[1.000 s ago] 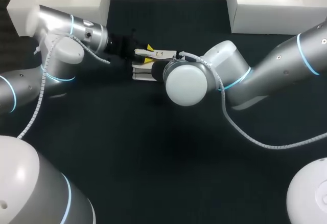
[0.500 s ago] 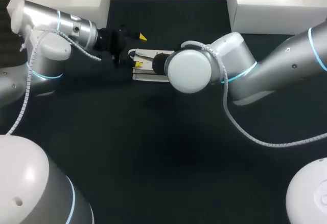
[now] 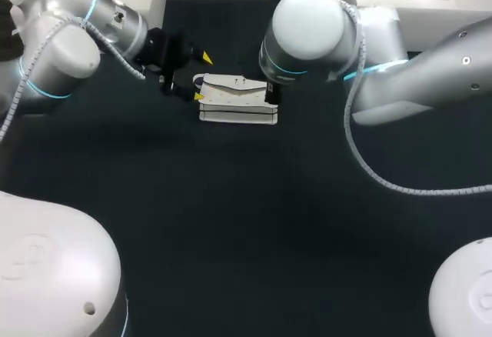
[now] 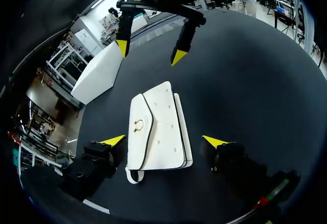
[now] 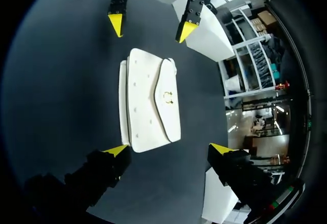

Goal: Pick up the bag, open it, inspect its contents, close it, and place it on the opposite side

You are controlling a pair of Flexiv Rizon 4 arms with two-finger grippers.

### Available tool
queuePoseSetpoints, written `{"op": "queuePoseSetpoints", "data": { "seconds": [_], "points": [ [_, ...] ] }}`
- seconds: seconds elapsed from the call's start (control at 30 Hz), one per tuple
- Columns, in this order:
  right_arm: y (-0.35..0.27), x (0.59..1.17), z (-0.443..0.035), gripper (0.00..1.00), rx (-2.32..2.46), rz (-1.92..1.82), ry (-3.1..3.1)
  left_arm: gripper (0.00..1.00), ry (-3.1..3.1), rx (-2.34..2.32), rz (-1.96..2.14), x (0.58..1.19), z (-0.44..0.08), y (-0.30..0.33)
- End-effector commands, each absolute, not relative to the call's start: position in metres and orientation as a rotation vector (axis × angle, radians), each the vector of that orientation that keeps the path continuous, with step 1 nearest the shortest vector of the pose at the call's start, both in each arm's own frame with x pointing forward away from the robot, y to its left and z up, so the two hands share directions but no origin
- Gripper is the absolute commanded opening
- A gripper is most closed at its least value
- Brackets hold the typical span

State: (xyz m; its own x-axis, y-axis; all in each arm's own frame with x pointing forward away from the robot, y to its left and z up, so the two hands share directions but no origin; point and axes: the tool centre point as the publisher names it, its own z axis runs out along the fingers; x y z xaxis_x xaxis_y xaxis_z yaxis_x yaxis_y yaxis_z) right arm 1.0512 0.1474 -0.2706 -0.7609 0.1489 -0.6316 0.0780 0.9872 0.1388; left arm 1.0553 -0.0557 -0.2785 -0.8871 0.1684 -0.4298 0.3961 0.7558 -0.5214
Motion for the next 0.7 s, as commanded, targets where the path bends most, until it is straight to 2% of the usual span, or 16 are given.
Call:
{"op": "queuePoseSetpoints", "data": {
  "seconds": [0.03, 0.63, 0.7],
  "points": [
    [0.1481, 1.0546, -0.2625, 1.00, 0.191, 0.147, 2.521, 1.00, 2.648, 0.410, -0.851, 1.0528, -0.2722, -0.0496],
    [0.1462, 1.0563, -0.2621, 1.00, 0.218, 0.150, 2.527, 1.00, 2.651, 0.396, -0.810, 1.0529, -0.2716, -0.0459],
    [0.1450, 1.0621, -0.2602, 1.00, 0.323, 0.149, 2.557, 1.00, 2.723, 0.164, -0.811, 1.0546, -0.2667, -0.0544]
  ]
}}
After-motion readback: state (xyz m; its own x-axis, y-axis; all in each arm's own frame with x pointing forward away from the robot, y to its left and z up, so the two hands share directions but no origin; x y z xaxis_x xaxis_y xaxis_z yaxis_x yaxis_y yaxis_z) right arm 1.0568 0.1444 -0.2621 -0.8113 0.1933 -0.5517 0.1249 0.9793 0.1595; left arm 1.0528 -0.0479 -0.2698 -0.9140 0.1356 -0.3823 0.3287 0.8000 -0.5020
